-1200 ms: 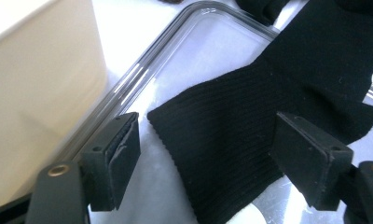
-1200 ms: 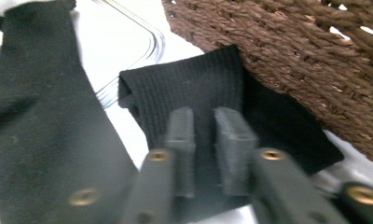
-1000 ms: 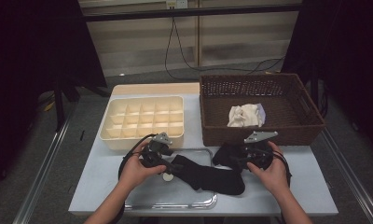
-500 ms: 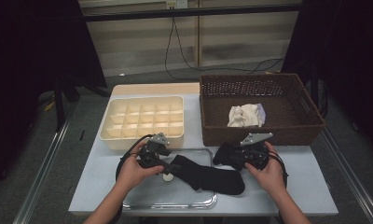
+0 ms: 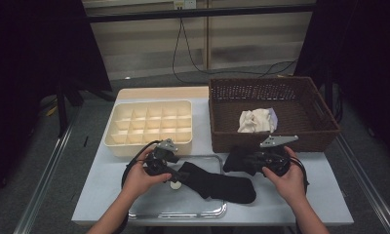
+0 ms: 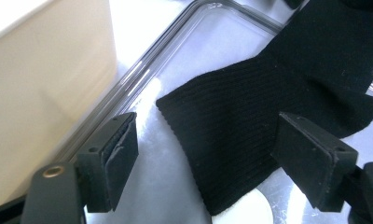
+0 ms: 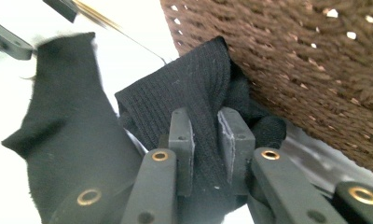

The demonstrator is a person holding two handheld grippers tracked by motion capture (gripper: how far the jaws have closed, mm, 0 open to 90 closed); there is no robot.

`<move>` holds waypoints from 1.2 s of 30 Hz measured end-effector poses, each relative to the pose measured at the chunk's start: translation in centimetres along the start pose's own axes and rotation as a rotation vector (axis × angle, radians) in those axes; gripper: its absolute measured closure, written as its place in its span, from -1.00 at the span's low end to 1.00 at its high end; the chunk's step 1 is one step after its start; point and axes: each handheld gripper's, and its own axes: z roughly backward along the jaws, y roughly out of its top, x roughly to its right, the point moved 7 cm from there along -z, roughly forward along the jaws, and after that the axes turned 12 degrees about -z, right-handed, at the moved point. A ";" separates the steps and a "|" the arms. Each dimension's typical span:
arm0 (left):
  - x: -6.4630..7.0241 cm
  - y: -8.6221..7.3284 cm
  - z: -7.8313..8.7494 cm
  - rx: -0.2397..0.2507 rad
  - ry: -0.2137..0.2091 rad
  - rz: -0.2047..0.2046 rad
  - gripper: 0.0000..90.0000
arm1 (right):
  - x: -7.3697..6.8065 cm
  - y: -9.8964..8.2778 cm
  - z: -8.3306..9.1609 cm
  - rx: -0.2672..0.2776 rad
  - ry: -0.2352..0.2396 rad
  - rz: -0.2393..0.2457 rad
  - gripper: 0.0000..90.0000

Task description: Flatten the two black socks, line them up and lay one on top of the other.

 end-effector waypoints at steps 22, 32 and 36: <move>0.2 0.8 -0.5 0.007 -0.021 -0.009 -0.51 | -2.6 -1.6 -0.7 -0.074 0.059 0.046 0.34; 0.4 1.1 -0.6 0.030 -0.023 -0.020 -0.51 | -2.6 -1.7 -0.7 -0.095 0.074 0.039 0.81; 0.7 1.2 -0.7 0.016 -0.025 -0.016 -0.51 | -3.6 -0.9 -0.6 -0.080 0.091 0.041 0.81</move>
